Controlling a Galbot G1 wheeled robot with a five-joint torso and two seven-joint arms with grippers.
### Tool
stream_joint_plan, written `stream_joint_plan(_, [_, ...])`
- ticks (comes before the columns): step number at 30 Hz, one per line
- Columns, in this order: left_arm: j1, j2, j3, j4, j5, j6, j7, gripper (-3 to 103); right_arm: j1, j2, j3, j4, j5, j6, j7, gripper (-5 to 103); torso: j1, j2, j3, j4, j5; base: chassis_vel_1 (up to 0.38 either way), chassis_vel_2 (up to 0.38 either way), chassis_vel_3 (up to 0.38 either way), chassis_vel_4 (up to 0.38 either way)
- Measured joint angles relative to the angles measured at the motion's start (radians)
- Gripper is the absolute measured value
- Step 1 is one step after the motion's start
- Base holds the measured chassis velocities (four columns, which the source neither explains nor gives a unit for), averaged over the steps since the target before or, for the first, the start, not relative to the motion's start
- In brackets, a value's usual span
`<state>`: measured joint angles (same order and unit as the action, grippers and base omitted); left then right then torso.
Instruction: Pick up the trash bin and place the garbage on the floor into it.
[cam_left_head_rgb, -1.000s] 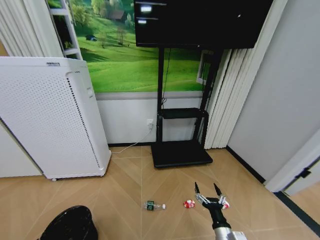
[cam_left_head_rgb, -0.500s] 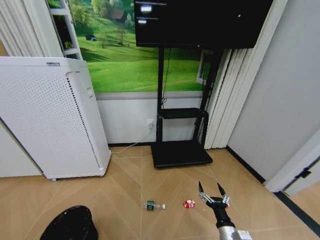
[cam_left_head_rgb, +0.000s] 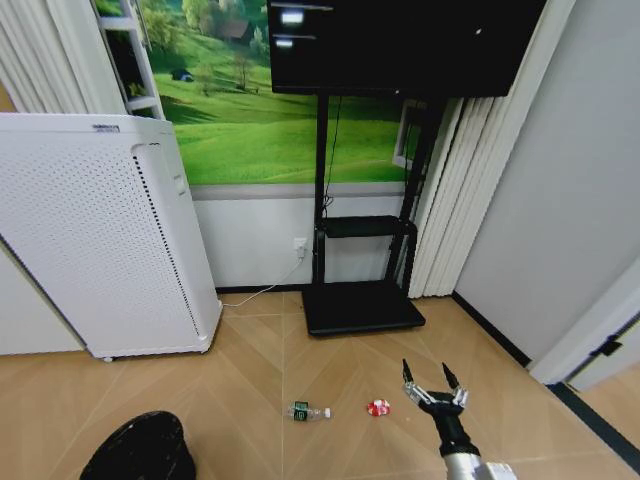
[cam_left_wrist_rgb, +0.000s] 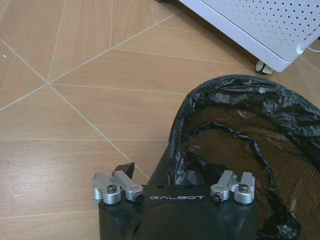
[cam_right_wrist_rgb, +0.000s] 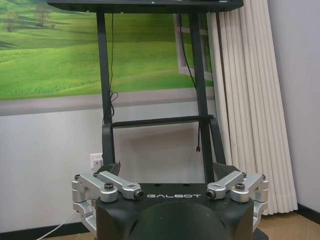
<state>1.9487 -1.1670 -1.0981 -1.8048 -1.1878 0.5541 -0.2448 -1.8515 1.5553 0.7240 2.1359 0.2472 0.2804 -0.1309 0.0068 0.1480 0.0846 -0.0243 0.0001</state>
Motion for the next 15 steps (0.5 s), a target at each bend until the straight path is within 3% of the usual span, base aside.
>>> stream_joint_plan(5, [-0.018,0.016,0.013,0.033,0.003,-0.011,0.023,61,-0.015,0.025,0.0,0.026,-0.013,0.002,-0.006,100,0.0,0.0,0.0,0.0,0.0003,0.0,0.0,0.0,0.0])
stream_joint_plan(7, [-0.018,0.016,0.013,0.033,0.003,-0.011,0.023,61,-0.015,0.025,0.0,0.026,-0.013,0.002,-0.006,100,0.0,0.0,0.0,0.0,0.0003,0.0,0.0,0.0,0.0])
stream_joint_plan(8, [-0.021,0.015,0.015,0.034,0.005,-0.012,0.024,56,-0.018,0.03,0.001,0.025,-0.016,0.007,-0.006,100,0.0,0.0,0.0,0.0,0.0003,0.0,0.0,0.0,0.0])
stream_joint_plan(9, [-0.026,0.007,0.017,0.028,0.01,-0.012,0.025,40,-0.021,0.034,0.002,0.025,-0.018,0.013,-0.007,100,0.0,0.0,0.0,0.0,0.0002,0.0,0.0,0.0,0.0])
stream_joint_plan(10, [-0.028,-0.001,0.018,0.023,0.016,-0.014,0.028,34,-0.02,0.034,0.003,0.025,-0.018,0.013,-0.006,100,0.0,0.0,0.0,0.0,-0.0001,0.0,0.0,0.0,0.0])
stream_joint_plan(11, [-0.028,-0.001,0.018,0.023,0.016,-0.014,0.028,34,-0.02,0.034,0.003,0.025,-0.018,0.013,-0.006,100,0.0,0.0,0.0,0.0,-0.0001,0.0,0.0,0.0,0.0])
stream_joint_plan(15, [-0.027,-0.018,0.018,0.01,0.038,-0.023,0.036,18,-0.012,0.032,-0.003,0.023,-0.017,0.013,0.001,100,0.0,0.0,0.0,0.0001,-0.0005,0.0,0.0,0.0,0.0])
